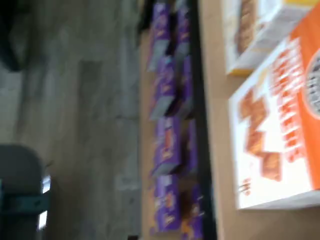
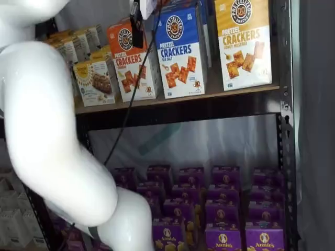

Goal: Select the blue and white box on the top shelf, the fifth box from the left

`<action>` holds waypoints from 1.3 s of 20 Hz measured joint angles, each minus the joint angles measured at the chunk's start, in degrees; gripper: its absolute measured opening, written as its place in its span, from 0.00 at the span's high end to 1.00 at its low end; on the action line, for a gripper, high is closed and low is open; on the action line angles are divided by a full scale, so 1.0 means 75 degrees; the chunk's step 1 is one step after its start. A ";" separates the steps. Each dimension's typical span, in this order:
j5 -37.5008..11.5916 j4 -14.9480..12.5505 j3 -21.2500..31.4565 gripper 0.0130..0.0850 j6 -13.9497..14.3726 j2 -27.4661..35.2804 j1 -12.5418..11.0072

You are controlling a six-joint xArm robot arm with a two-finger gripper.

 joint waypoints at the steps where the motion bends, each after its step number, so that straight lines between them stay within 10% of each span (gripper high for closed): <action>1: -0.0202 0.0135 0.0066 0.00 -0.0005 -0.0052 -0.0049; 26: -0.1786 0.0351 -0.0903 0.00 -0.0431 0.1376 -0.0270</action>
